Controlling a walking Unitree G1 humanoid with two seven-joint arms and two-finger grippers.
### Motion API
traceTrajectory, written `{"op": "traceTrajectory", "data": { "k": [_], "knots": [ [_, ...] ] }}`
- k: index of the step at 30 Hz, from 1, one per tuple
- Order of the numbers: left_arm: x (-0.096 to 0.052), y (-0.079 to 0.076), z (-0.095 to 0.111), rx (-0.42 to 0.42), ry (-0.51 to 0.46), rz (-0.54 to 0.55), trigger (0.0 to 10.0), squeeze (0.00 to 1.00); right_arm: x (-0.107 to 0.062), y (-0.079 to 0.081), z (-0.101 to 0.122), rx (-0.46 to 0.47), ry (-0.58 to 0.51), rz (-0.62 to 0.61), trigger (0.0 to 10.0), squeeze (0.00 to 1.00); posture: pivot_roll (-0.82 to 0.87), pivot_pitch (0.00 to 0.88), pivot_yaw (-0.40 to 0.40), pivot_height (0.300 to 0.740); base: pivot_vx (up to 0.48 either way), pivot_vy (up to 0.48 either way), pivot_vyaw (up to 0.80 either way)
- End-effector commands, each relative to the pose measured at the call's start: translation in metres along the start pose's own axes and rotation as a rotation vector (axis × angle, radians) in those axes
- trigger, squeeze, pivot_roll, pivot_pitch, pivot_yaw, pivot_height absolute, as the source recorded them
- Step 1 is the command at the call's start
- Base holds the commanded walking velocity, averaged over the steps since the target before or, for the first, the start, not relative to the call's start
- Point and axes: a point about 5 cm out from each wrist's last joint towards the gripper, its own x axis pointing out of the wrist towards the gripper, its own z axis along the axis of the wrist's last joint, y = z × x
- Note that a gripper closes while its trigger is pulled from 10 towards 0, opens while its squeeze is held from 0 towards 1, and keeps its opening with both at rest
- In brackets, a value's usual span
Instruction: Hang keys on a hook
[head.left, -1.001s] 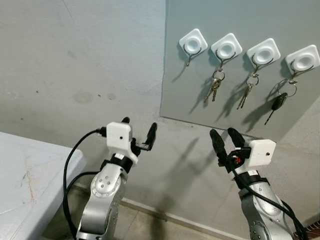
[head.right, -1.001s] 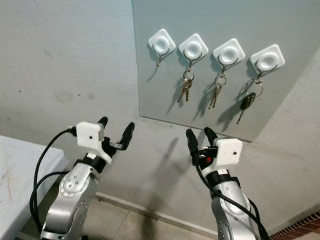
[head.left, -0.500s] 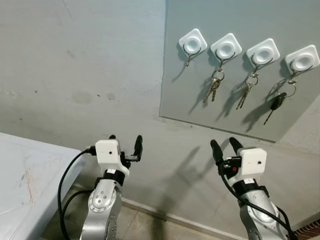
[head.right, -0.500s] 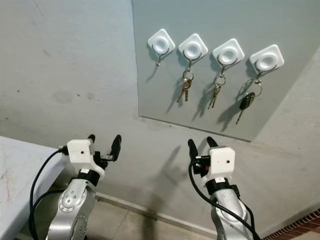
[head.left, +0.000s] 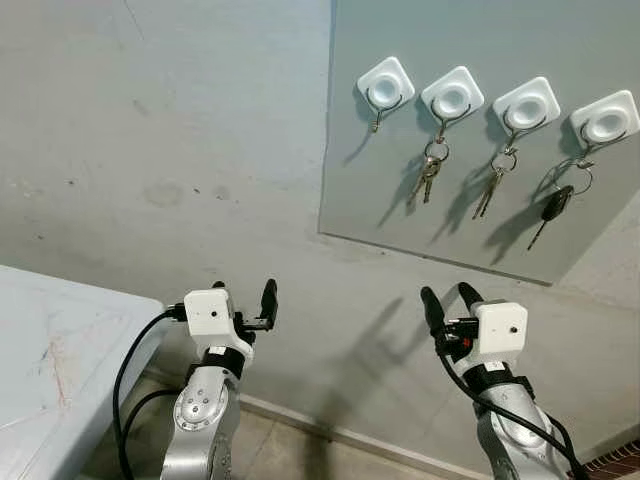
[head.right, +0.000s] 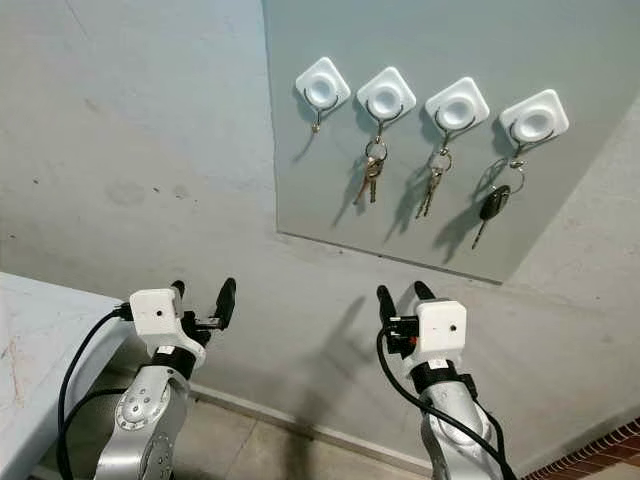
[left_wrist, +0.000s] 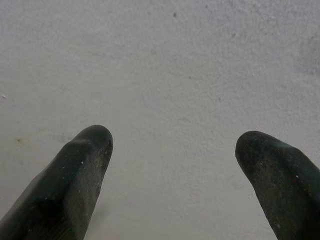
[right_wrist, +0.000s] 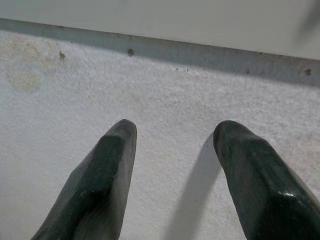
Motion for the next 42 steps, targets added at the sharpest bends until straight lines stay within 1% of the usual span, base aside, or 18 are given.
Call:
{"op": "traceTrajectory", "data": {
  "k": [1,7,14,19,21,27,35,42],
  "knots": [
    [0.001,0.000,-0.002,0.019,0.006,-0.005,10.0,0.00,0.000,-0.005,-0.005,-0.008,0.021,-0.016,10.0,0.00,-0.04,0.000,-0.043,0.740,0.000,0.000,0.00],
    [-0.002,0.001,-0.008,0.019,0.023,-0.011,10.0,0.00,-0.001,-0.004,-0.008,0.004,0.037,-0.012,10.0,0.00,-0.04,0.007,-0.042,0.740,0.000,0.000,0.00],
    [-0.003,0.003,-0.007,0.014,0.020,-0.008,10.0,0.00,-0.002,-0.006,-0.010,0.006,0.044,-0.013,10.0,0.00,-0.04,0.028,-0.046,0.740,0.000,0.000,0.00],
    [-0.006,0.003,-0.008,0.010,0.023,-0.005,10.0,0.00,-0.006,-0.004,-0.012,0.013,0.056,-0.012,10.0,0.00,-0.03,0.049,-0.049,0.740,0.000,0.000,0.00],
    [-0.011,0.002,-0.011,0.001,0.040,-0.004,10.0,0.00,-0.010,-0.003,-0.014,0.018,0.067,-0.010,10.0,0.00,-0.03,0.065,-0.048,0.740,0.000,0.000,0.00],
    [-0.018,0.001,-0.015,-0.010,0.064,-0.007,10.0,0.00,-0.018,-0.003,-0.016,0.023,0.080,-0.015,10.0,0.00,-0.03,0.083,-0.045,0.740,0.000,0.000,0.00],
    [-0.022,0.002,-0.016,-0.023,0.090,-0.009,10.0,0.00,-0.025,-0.002,-0.018,0.025,0.097,-0.021,10.0,0.00,-0.04,0.101,-0.041,0.740,0.000,0.000,0.00],
    [-0.023,0.001,-0.015,-0.028,0.097,-0.012,10.0,0.00,-0.027,-0.002,-0.018,0.028,0.102,-0.022,10.0,0.00,-0.04,0.105,-0.040,0.740,0.000,0.000,0.00]
  ]
}}
